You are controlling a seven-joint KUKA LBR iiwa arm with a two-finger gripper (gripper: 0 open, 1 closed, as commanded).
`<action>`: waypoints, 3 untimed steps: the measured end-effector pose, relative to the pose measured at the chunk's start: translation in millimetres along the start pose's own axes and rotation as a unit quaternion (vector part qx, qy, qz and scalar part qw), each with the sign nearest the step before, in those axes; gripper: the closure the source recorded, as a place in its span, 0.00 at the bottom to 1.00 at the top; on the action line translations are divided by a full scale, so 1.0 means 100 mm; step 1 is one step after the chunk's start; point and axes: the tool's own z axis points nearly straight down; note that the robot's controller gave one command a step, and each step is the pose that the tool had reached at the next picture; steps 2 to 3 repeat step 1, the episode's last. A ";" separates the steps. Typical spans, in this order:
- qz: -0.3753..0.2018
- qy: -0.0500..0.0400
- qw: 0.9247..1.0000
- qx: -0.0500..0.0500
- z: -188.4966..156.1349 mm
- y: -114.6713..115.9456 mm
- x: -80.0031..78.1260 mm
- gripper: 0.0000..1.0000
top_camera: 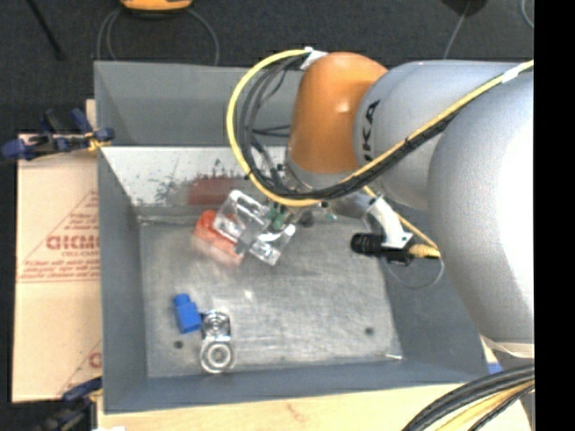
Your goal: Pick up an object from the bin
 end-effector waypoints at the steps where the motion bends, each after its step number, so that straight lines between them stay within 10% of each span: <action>1: -0.012 0.002 1.000 0.002 -0.35 0.04 0.07 1.00; 3: -0.012 0.002 1.000 0.002 -0.35 0.04 0.07 1.00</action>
Offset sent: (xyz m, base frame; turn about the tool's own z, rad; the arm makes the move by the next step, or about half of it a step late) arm -0.0027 0.0082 0.0335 -0.0135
